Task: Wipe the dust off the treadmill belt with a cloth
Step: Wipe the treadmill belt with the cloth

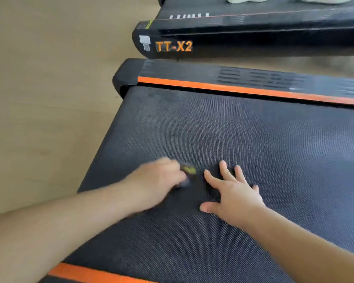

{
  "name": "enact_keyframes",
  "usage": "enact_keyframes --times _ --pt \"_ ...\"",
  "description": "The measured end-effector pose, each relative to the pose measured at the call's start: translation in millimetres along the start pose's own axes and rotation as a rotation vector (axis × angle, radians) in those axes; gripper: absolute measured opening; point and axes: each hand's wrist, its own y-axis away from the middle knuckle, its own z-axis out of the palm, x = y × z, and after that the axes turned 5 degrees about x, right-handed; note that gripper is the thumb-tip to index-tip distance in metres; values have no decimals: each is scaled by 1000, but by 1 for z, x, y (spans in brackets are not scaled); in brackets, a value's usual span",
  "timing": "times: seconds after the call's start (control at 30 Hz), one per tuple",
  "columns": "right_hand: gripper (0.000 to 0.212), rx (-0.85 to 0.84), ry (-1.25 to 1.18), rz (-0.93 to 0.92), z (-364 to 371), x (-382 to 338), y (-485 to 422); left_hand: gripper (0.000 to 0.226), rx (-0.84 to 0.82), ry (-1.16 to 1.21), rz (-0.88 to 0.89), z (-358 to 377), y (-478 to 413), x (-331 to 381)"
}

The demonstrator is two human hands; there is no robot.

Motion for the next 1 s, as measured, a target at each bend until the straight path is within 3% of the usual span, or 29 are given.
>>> enact_keyframes --times 0.1,0.13,0.23,0.3,0.43,0.5,0.6,0.67,0.73,0.77,0.87,0.93,1.0 --pt "96 1 -27 18 0 0 -4 18 237 20 -365 -1 7 -35" --pt "97 -1 -26 22 1 -1 -4 17 238 43 -353 1 13 -22" --pt "99 0 -10 27 1 -2 -5 26 9 190 61 3 41 33" --pt "99 -1 -2 40 0 -2 -5 25 -112 119 188 -8 42 21" --pt "99 7 -31 46 -1 -4 -3 17 204 51 -312 -15 24 -31" --pt "98 12 -28 46 -1 -3 -3 15 166 69 -223 -4 26 -3" --pt "97 21 -18 35 1 -1 -2 16 -78 231 74 -4 47 42" --pt "96 33 -18 30 3 1 -2 9 -153 129 165 -9 48 25" --pt "97 36 -18 36 3 1 -4 31 -117 -17 71 -9 33 -15" --pt "97 31 -17 43 2 2 -5 36 -81 -50 -71 -12 24 -29" --pt "97 25 -32 49 2 1 -5 12 76 -48 -421 -11 13 -20" --pt "97 40 -41 45 1 -1 -3 15 80 52 -405 -5 25 21" --pt "97 41 -33 62 -1 -5 0 17 -9 197 -231 -3 53 70"
